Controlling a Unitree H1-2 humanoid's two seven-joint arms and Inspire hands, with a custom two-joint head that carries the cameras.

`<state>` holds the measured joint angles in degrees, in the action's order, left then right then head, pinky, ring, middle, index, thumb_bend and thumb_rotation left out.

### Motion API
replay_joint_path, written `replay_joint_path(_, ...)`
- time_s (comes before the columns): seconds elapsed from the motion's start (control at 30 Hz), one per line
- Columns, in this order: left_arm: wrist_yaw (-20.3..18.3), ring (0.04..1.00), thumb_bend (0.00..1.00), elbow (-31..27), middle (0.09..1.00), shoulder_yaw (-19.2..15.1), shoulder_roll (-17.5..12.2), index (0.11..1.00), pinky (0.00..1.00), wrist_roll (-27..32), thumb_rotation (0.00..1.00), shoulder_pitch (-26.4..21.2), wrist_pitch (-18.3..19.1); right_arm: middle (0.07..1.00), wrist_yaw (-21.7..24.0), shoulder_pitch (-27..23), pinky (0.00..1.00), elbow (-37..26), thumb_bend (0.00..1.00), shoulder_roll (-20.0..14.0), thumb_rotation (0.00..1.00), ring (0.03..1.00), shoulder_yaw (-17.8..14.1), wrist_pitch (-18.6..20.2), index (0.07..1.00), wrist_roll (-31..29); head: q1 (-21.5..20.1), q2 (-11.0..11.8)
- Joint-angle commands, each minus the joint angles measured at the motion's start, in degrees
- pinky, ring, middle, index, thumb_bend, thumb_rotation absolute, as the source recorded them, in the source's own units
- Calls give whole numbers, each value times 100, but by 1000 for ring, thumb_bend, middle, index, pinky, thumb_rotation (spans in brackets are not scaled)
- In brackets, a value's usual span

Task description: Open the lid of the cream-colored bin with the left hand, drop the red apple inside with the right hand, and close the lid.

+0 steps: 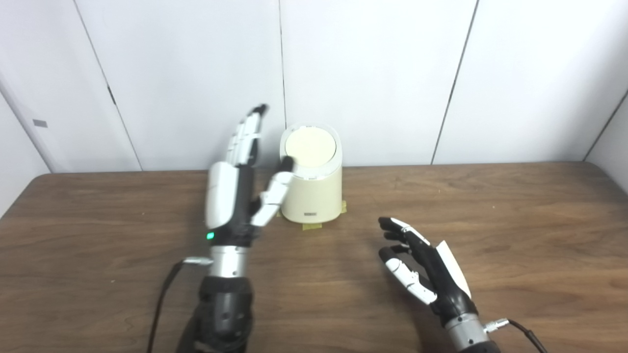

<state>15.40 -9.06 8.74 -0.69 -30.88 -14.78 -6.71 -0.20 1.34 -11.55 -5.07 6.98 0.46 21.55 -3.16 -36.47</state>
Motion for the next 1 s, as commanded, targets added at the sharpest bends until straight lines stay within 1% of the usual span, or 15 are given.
replay_joint_path(0.0, -146, 982, 309, -289, 974, -126, -92, 969, 964, 494, 1000, 74, -257, 828, -169, -137, 707, -140, 308, 56, 764, 804, -78, -175, 827, -5, 27, -30)
replay_joint_path(0.03, -247, 941, 282, -357, 934, -197, -159, 927, 899, 752, 1000, 215, -317, 810, -296, -133, 682, -113, 300, 97, 718, 784, -113, -287, 810, 33, 28, -36)
replay_joint_path(0.07, -311, 883, 241, -405, 879, -259, -226, 866, 822, 954, 876, 357, -410, 786, -411, -131, 651, -69, 293, 148, 658, 757, -160, -402, 788, 4, 29, -45)
replay_joint_path(0.17, -526, 756, 192, -508, 765, -412, -332, 744, 658, 1588, 378, 803, -553, 748, -672, -140, 607, 45, 286, 253, 544, 717, -265, -673, 751, -43, 2, -53)
replay_joint_path(0.2, -606, 745, 190, -513, 757, -448, -357, 733, 642, 1773, 318, 932, -568, 740, -735, -146, 595, 79, 279, 275, 527, 706, -291, -757, 744, -60, -7, -56)
replay_joint_path(0.23, -674, 744, 191, -488, 757, -483, -385, 729, 639, 1933, 300, 1050, -600, 735, -790, -150, 587, 97, 273, 292, 509, 698, -310, -801, 738, -38, -10, -56)
replay_joint_path(0.3, -848, 755, 227, -442, 763, -572, -384, 730, 672, 2455, 377, 1274, -550, 722, -896, -152, 572, 120, 263, 312, 497, 682, -345, -850, 726, 50, -15, -57)
replay_joint_path(0.33, -907, 760, 241, -393, 765, -615, -376, 732, 688, 2651, 390, 1367, -588, 715, -926, -150, 564, 115, 267, 314, 448, 674, -355, -854, 719, 79, -12, -55)
replay_joint_path(0.37, -929, 759, 249, -325, 762, -653, -371, 729, 693, 2711, 368, 1453, -667, 706, -952, -149, 552, 119, 274, 313, 358, 666, -365, -868, 709, 94, -10, -53)
replay_joint_path(0.4, -928, 755, 245, -227, 758, -690, -368, 724, 688, 2693, 348, 1519, -797, 700, -983, -150, 546, 128, 284, 304, 301, 659, -367, -889, 702, 130, -8, -52)
replay_joint_path(0.47, -915, 744, 237, -52, 750, -747, -346, 714, 673, 2636, 292, 1591, -1006, 687, -1029, -154, 534, 153, 298, 283, 243, 647, -369, -938, 688, 157, -12, -44)
replay_joint_path(0.57, -879, 737, 234, 178, 743, -795, -314, 706, 670, 2508, 274, 1612, -1206, 686, -1057, -151, 531, 179, 306, 279, 251, 645, -390, -955, 683, 139, -34, -37)
replay_joint_path(0.7, -911, 737, 261, 331, 742, -803, -292, 707, 668, 2483, 325, 1607, -1304, 685, -1025, -159, 533, 183, 300, 258, 285, 643, -425, -915, 685, 108, -91, -28)
replay_joint_path(0.87, -1029, 732, 265, 414, 740, -776, -283, 708, 659, 2596, 329, 1541, -1213, 698, -928, -207, 552, 219, 300, 152, 309, 659, -502, -888, 692, -33, -39, -57)
replay_joint_path(0.97, -1134, 737, 267, 380, 748, -787, -241, 713, 677, 2867, 286, 1515, -1000, 700, -904, -227, 556, 261, 298, 86, 327, 661, -533, -922, 692, -91, 11, -68)
